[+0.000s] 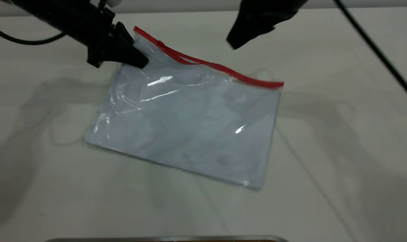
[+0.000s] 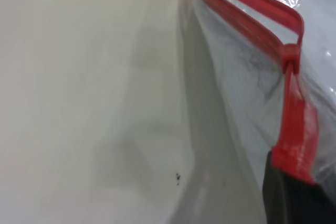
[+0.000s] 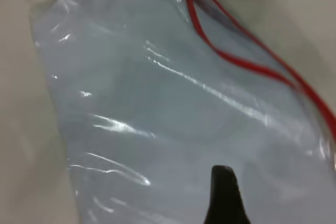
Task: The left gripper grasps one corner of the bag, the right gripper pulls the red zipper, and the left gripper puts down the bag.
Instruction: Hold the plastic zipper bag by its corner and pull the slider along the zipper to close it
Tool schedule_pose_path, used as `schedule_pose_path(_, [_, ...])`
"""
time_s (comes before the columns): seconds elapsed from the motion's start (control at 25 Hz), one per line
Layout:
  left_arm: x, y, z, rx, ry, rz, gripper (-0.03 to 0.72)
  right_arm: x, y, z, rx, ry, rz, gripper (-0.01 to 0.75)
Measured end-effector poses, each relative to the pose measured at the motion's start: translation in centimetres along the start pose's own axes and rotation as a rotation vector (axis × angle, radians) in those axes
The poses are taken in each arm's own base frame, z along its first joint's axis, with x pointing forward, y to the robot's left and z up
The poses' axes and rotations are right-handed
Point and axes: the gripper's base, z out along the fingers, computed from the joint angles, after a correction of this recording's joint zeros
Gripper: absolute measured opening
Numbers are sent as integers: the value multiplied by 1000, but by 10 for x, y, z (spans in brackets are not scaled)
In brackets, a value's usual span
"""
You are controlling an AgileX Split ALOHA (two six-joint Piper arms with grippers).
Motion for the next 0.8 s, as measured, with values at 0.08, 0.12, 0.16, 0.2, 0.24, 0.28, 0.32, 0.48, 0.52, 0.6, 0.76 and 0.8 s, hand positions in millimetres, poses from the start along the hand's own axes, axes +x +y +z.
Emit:
schedule_pose_path(0.08, [-5, 3, -4, 19, 6, 45, 53, -4, 0, 11, -25, -29, -8, 564])
schedule_pose_path(0.12, [-7, 4, -4, 26, 7, 58, 53, -5, 0, 17, -40, -45, -6, 564])
schedule_pose_path(0.16, [-9, 4, -3, 32, 10, 71, 53, -8, 0, 22, -58, -65, -16, 564])
schedule_pose_path(0.2, [-11, 4, -2, 36, 18, 86, 52, -11, 2, 26, -78, -82, -34, 564])
schedule_pose_path(0.24, [-13, 3, 0, 45, 28, 102, 52, -14, 4, 29, -100, -102, -43, 564])
schedule_pose_path(0.28, [-16, 2, 3, 55, 37, 118, 52, -17, 5, 33, -118, -122, -53, 564])
schedule_pose_path(0.32, [-19, 2, 5, 66, 51, 139, 52, -19, 7, 36, -136, -139, -60, 564])
schedule_pose_path(0.48, [-29, -3, 17, 104, 88, 202, 52, -22, 12, 42, -171, -179, -89, 564])
schedule_pose_path(0.52, [-32, -4, 20, 110, 90, 212, 52, -22, 12, 43, -175, -182, -91, 564])
schedule_pose_path(0.6, [-36, -6, 24, 112, 92, 224, 52, -22, 12, 44, -178, -187, -86, 564])
schedule_pose_path(0.76, [-43, -4, 27, 106, 69, 228, 52, -20, 11, 47, -176, -187, -74, 564])
schedule_pose_path(0.8, [-46, -4, 27, 104, 54, 223, 52, -19, 10, 48, -175, -189, -68, 564])
